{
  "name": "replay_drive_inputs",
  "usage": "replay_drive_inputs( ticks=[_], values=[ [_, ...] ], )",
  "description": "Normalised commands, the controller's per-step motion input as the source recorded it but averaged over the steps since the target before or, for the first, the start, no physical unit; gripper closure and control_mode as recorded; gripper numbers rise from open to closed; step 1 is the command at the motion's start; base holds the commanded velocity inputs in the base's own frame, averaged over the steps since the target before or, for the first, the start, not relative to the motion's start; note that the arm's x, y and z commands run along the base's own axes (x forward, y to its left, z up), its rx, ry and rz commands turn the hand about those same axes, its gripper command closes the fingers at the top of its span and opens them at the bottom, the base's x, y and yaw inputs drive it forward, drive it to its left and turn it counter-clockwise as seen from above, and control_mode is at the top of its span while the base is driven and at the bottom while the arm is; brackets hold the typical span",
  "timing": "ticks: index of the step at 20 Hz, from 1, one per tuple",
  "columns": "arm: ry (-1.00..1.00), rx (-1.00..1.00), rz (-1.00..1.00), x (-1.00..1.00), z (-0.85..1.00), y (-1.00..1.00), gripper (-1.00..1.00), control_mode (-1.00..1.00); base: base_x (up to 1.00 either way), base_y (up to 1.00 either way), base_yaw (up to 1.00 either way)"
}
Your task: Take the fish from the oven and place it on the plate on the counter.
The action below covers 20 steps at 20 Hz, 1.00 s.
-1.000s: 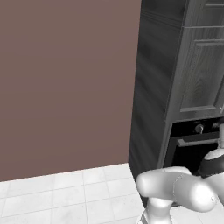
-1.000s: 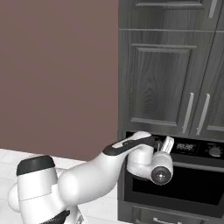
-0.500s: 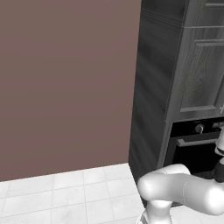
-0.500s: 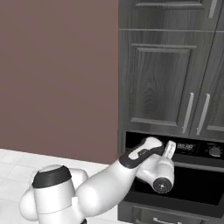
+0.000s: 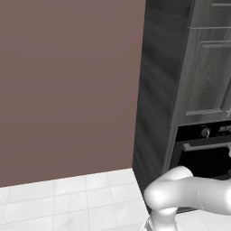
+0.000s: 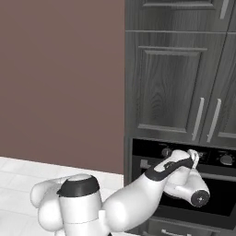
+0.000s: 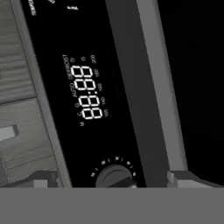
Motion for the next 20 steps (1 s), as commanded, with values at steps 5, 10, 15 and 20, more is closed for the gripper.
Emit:
replay_drive_inputs(
  ticks=[5,10,15,20],
  values=[
    [-0.02,0.09,0.18,0.01,-0.27,-0.36,-1.0,-1.0,0.0,0.0,0.0],
    [-0.05,0.04,0.04,0.23,-0.39,-0.02,-1.0,-1.0,0.0,0.0,0.0],
    [-0.06,0.05,0.01,0.21,-0.36,0.0,-1.0,-1.0,0.0,0.0,0.0],
    [-0.05,0.04,0.01,0.21,-0.36,0.0,-1.0,-1.0,0.0,0.0,0.0]
  ],
)
